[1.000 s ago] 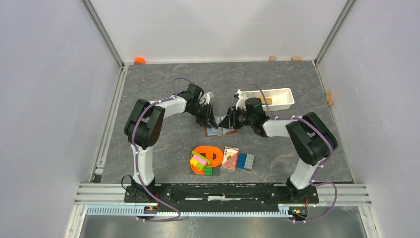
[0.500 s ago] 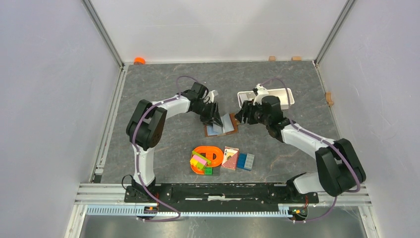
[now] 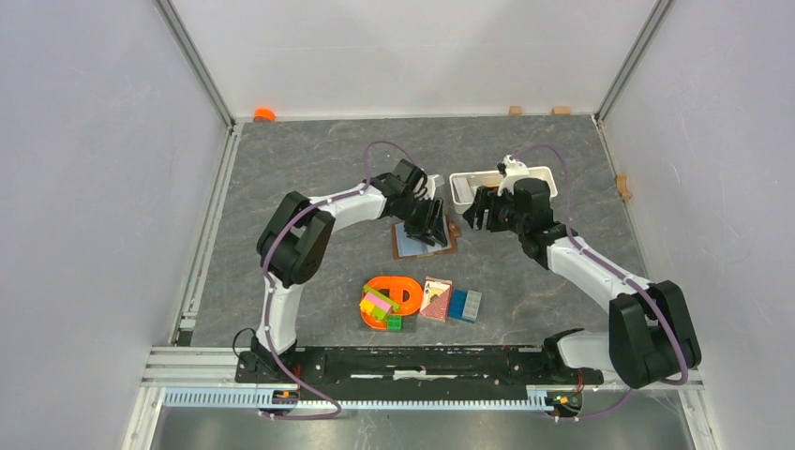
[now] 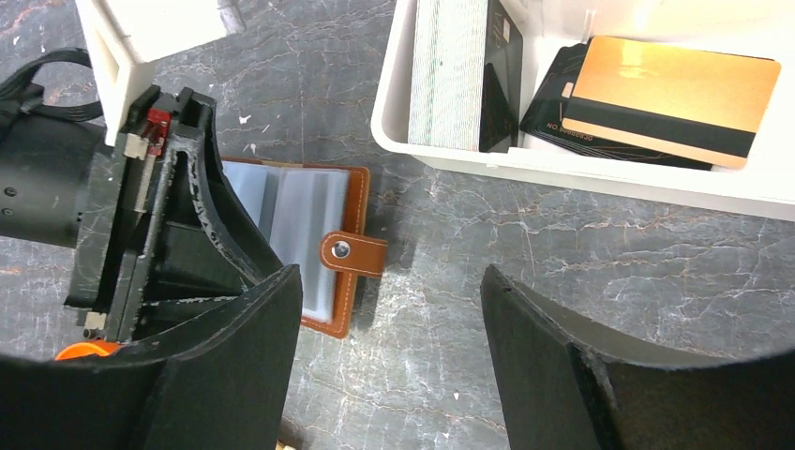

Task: Put the credit cards into the card holder
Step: Pick up the credit card from the storage box.

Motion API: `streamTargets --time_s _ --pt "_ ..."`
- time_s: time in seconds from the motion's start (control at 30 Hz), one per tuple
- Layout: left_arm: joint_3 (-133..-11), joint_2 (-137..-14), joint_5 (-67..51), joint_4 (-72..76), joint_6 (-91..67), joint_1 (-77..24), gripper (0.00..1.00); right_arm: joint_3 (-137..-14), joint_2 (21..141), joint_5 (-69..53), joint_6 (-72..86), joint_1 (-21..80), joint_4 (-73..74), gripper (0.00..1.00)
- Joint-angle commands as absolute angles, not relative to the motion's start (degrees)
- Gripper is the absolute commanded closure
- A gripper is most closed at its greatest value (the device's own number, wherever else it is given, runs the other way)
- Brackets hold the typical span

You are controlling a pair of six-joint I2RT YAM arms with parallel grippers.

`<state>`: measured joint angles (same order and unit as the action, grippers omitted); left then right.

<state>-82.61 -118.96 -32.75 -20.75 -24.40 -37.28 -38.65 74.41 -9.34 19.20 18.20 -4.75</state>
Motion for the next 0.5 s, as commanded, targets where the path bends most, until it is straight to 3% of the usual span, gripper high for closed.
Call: streamTargets --time_s 0.0,0.23,0.47 --pt "-83.4 -118.0 -30.4 -20.6 -25.1 -37.5 0.46 -39.4 73.2 -9.2 17.4 17.9 -5.1 0.25" --pt "-83.3 -110.1 -27.8 -27.0 -22.3 -36.4 0.37 -46.9 75.9 -8.3 11.9 17.9 0.6 0.23" --pt "-78.9 -100.2 -24.2 -31.8 -21.3 -30.5 0.28 -60.4 86.7 -6.2 7.9 17.8 10.3 0.2"
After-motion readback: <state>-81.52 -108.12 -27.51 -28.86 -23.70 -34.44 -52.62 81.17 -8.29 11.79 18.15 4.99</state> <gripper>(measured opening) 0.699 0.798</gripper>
